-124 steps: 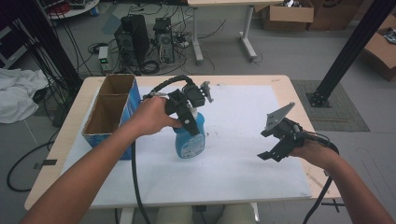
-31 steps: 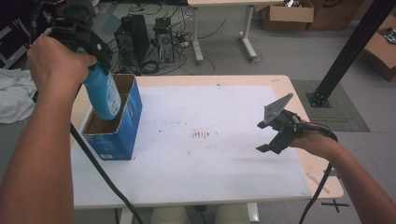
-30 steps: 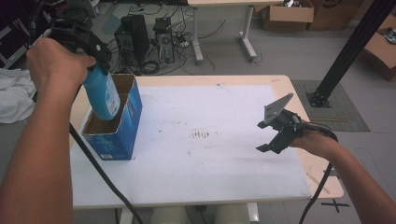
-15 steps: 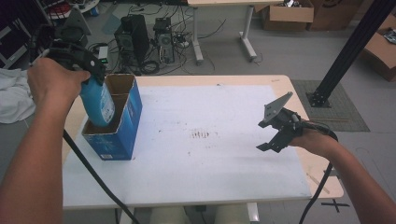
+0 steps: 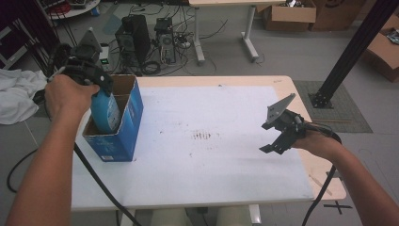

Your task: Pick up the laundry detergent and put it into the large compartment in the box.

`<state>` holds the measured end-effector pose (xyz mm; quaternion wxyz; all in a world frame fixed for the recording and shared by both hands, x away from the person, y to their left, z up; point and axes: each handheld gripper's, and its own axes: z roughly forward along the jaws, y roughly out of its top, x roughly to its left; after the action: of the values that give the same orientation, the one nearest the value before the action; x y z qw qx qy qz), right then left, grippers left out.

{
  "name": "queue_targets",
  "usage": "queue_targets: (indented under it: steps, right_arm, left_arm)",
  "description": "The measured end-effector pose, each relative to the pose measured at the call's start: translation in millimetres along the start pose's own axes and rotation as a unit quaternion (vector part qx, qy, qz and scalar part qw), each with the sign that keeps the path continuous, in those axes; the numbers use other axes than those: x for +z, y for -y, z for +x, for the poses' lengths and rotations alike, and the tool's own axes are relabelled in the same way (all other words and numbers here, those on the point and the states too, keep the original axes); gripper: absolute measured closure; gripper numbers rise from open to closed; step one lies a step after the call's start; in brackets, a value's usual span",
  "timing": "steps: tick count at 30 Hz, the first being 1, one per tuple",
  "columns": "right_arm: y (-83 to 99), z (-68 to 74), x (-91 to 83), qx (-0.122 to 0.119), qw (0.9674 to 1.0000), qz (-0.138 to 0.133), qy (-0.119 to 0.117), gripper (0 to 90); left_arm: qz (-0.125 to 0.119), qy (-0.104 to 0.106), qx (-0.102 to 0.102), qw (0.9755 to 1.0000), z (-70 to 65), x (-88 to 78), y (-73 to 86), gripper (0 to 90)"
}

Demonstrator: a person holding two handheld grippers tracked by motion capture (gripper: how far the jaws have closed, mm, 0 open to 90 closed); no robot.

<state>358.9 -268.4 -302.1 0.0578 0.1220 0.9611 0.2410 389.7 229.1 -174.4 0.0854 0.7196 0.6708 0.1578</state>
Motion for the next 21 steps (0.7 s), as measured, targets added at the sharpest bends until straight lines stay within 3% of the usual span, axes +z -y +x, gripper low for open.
queue_targets:
  steps: [8, 21]
  right_arm:
    - [5.0, -0.9, 0.4, 0.009, 1.0, 0.002, 0.001, 16.7]
    - [6.3, -1.8, 3.5, 0.011, 0.9999, 0.0, 0.0, 16.7]
  left_arm:
    - [0.015, 0.008, 0.011, 0.9998, -1.8, 33.5, 5.1, 38.2]
    - [0.025, 0.013, 0.021, 0.9994, -4.3, 74.1, 19.3, 38.2]
